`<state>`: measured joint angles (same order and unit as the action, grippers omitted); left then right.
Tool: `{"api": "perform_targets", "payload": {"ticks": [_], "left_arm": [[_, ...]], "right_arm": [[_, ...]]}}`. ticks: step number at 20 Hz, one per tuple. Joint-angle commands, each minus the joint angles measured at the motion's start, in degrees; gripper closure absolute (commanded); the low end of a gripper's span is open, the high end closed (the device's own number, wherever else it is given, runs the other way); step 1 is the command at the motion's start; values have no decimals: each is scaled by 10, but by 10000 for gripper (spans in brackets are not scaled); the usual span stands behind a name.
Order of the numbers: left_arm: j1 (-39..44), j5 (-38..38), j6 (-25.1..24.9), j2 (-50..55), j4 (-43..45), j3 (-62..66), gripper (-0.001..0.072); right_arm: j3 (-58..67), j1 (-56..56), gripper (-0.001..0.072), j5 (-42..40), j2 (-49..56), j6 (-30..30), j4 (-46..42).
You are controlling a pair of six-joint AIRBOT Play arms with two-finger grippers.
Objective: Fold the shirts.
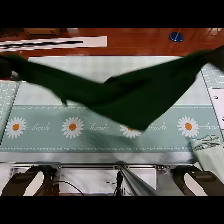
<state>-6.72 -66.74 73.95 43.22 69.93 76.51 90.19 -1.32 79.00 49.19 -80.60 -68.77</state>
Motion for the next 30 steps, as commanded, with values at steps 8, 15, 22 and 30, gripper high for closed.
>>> {"api": "perform_targets", "payload": {"ticks": [8,15,22,30], "left_arm": [[-26,-196,70,-50,-9,362,686],[-26,-388,144,-89,-23,369,686],[-26,-388,169,-90,-85,148,688],[-25,-97,113,-66,-85,-332,687]], "right_arm": [[295,0,685,21,-27,-78,-181],[295,0,685,232,-70,-59,-263],[148,0,686,272,-16,-59,-228],[-130,0,686,-64,177,-8,-220]]}}
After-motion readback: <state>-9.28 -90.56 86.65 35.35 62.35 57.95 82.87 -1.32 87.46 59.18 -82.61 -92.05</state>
